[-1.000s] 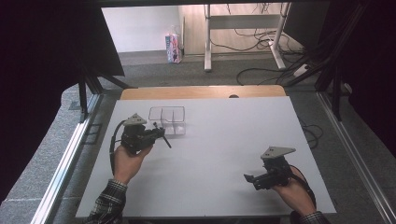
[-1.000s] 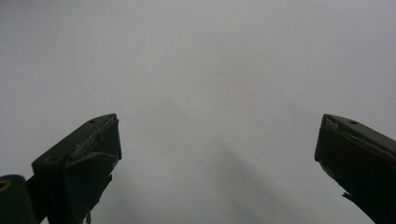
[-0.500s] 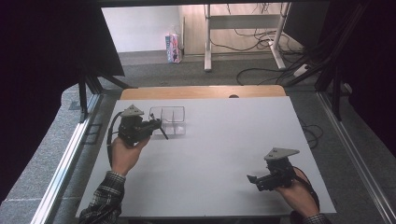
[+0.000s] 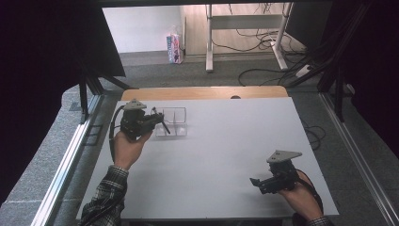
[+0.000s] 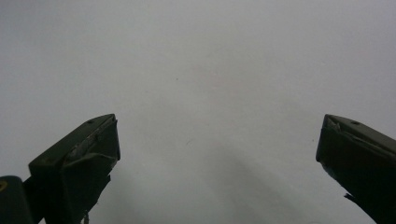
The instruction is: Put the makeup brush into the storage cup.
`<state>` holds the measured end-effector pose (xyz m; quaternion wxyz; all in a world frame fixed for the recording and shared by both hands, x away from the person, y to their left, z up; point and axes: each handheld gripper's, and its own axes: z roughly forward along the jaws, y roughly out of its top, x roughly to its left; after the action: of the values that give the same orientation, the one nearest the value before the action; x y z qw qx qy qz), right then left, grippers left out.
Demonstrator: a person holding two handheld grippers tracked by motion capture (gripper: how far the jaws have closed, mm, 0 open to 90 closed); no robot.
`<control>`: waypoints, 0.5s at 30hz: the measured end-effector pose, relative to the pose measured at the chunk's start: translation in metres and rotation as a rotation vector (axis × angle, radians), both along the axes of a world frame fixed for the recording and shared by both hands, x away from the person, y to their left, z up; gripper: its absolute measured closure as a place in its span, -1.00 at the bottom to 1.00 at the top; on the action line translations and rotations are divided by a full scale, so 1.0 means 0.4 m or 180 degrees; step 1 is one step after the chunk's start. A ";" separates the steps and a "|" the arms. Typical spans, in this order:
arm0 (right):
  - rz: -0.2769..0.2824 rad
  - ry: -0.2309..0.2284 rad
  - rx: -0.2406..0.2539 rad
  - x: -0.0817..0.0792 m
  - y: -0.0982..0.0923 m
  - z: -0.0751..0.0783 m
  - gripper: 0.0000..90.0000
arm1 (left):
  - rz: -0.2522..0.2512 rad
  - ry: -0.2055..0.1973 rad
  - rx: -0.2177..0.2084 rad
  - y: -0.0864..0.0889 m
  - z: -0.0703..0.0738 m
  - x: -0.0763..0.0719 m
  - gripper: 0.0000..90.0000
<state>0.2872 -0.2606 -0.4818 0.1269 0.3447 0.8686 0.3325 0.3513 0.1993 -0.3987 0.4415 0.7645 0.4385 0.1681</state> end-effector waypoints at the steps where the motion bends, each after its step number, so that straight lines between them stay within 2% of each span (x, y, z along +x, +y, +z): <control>1: -0.0001 0.0001 0.0001 0.000 0.000 0.000 -1.00 | 0.0005 -0.0005 -0.0006 -0.001 0.002 0.003 0.85; 10: 0.0000 0.0014 -0.0010 -0.003 -0.002 -0.001 -1.00 | 0.0084 -0.0061 0.0007 0.002 0.022 0.027 0.85; 15: -0.0011 0.0008 0.0051 -0.003 -0.008 0.001 -1.00 | 0.0152 -0.0087 -0.0021 0.004 0.023 0.040 0.85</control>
<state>0.2859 -0.2637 -0.4814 0.1236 0.3476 0.8655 0.3388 0.3673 0.2007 -0.3894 0.4458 0.7500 0.4511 0.1876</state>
